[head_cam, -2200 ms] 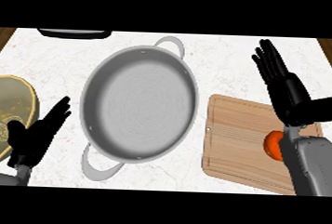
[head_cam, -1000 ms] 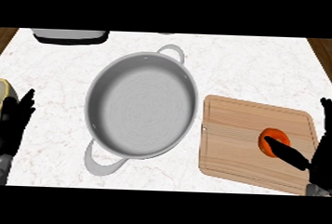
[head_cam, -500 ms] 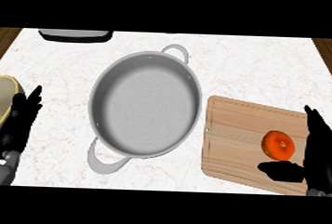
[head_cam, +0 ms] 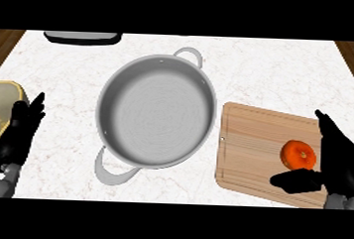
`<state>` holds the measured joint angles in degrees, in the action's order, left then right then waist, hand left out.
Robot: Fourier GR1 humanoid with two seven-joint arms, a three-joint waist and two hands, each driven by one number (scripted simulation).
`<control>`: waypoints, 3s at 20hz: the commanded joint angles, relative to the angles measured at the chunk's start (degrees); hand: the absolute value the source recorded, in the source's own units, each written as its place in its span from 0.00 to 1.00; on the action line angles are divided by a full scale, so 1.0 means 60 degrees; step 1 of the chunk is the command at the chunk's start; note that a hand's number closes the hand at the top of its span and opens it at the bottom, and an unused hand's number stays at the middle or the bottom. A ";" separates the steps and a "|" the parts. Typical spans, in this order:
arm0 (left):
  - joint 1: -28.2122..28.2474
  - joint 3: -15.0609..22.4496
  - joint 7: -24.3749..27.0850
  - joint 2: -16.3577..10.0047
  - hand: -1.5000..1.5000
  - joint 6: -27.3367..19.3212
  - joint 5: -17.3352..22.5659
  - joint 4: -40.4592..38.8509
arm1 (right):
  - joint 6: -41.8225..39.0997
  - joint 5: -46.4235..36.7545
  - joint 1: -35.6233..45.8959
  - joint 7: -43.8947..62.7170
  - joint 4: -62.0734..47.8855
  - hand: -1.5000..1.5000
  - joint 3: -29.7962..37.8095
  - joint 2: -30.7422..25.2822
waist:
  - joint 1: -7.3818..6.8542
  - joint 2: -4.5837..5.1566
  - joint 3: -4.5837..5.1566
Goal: Pick the squash from the cutting board and place it in the pot
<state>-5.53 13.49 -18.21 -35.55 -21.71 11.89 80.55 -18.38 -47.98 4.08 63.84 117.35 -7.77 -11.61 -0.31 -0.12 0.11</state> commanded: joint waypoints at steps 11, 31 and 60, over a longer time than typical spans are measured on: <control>0.0139 -0.0532 -0.0385 0.0202 0.50 0.0277 -0.0375 0.0368 | -0.0919 -0.0438 -0.0198 0.0640 -0.0976 0.00 0.0766 0.0735 | 0.0026 0.0013 -0.0018; -0.0115 -0.1518 -0.0840 0.1070 0.50 0.1214 -0.1430 0.0450 | -0.0548 -0.1456 0.0310 -0.0518 -0.3167 0.00 0.1457 0.1468 | 0.0041 0.0017 -0.0019; 0.0054 -0.2862 -0.0970 0.2370 0.50 0.2304 -0.2942 0.0778 | 0.1645 -0.2157 0.0430 -0.3414 -0.5279 1.00 0.1789 0.0094 | 0.0043 0.0016 -0.0020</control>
<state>-4.48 -2.93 -22.57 -21.49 -8.56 -5.27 83.84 -10.60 -59.25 6.85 46.34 86.23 3.18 -8.69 -0.09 -0.14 0.10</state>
